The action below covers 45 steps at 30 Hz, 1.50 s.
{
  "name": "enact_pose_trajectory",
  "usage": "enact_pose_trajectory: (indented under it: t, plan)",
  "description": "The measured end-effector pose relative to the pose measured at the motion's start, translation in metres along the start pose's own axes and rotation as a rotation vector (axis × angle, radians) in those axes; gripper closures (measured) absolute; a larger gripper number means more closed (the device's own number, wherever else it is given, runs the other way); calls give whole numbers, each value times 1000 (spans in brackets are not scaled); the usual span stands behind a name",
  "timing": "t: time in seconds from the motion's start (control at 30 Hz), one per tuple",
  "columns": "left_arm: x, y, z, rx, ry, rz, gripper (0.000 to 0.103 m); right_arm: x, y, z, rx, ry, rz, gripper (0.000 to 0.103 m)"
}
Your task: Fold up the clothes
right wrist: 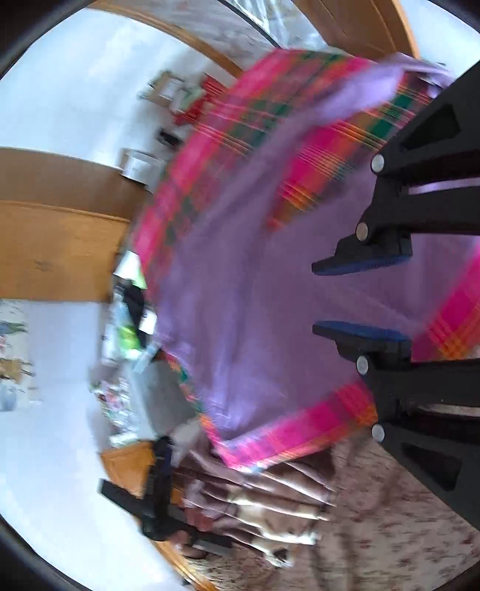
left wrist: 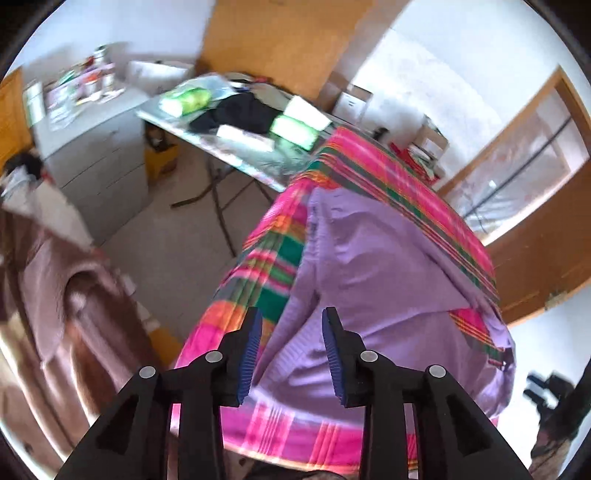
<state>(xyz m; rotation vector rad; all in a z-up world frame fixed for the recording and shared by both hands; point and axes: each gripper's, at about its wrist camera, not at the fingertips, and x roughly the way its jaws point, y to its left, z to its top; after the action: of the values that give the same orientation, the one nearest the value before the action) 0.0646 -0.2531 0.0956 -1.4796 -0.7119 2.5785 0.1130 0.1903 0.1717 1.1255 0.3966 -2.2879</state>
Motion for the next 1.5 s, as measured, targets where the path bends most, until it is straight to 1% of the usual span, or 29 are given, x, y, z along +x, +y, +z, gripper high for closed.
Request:
enact_pose_trajectory:
  t: [0.03, 0.1, 0.17, 0.2, 0.23, 0.27, 0.33, 0.4, 0.5, 0.57, 0.6, 0.73, 0.87, 0.97, 1.03, 1.07, 1.17, 1.27, 1.3, 1.33, 1.37, 1.4, 1.43, 1.5]
  plan:
    - [9, -4, 9, 12, 30, -27, 68, 6, -8, 11, 26, -11, -4, 71]
    - [28, -14, 26, 41, 99, -89, 68, 33, -27, 33, 75, 12, -4, 71]
    - [47, -25, 45, 88, 119, -81, 68, 63, -45, 56, 99, 30, -28, 71]
    - [55, -27, 54, 87, 117, -87, 68, 78, -52, 69, 101, 27, -40, 71]
    - [66, -29, 64, 87, 129, -114, 68, 90, -60, 79, 114, 22, -40, 71]
    - [77, -30, 72, 83, 144, -129, 68, 103, -67, 90, 138, 15, -18, 71]
    - [102, -28, 88, 66, 170, -125, 68, 133, -77, 112, 176, 6, 29, 71]
    - [126, -20, 101, 5, 173, -113, 68, 165, -81, 126, 180, 25, 22, 71]
    - [160, -5, 113, -70, 220, -140, 68, 212, -85, 136, 143, 70, -33, 71]
    - [173, -2, 118, -95, 231, -150, 68, 234, -84, 137, 92, 89, -111, 71]
    - [179, -3, 120, -99, 231, -165, 68, 244, -86, 137, 77, 100, -125, 71]
    - [193, -6, 128, -103, 237, -195, 68, 274, -99, 135, 71, 141, -129, 69]
    - [199, -11, 133, -120, 243, -245, 68, 292, -103, 131, 67, 158, -115, 68]
    - [197, -15, 133, -138, 233, -288, 70, 294, -102, 130, 51, 136, -118, 69]
    - [196, -19, 130, -130, 244, -295, 70, 295, -103, 131, 64, 131, -118, 69]
    - [196, -23, 127, -122, 252, -295, 70, 294, -104, 131, 70, 128, -116, 69]
    - [197, -33, 117, -73, 269, -262, 70, 294, -106, 129, 86, 115, -108, 69]
    - [193, -39, 115, -30, 234, -224, 72, 294, -108, 127, 110, 101, -108, 68]
    - [192, -41, 117, -14, 220, -213, 83, 294, -108, 127, 111, 98, -113, 69]
    - [190, -42, 120, 3, 206, -202, 98, 294, -107, 128, 112, 95, -118, 71]
    - [187, -42, 122, 15, 193, -193, 97, 293, -105, 128, 104, 88, -130, 82]
    - [185, -43, 124, 25, 179, -186, 96, 291, -103, 130, 89, 79, -149, 96]
    - [183, -40, 127, 18, 163, -176, 97, 290, -100, 131, 74, 69, -167, 98]
    - [180, -32, 135, -7, 133, -157, 97, 288, -98, 134, 55, 54, -189, 98]
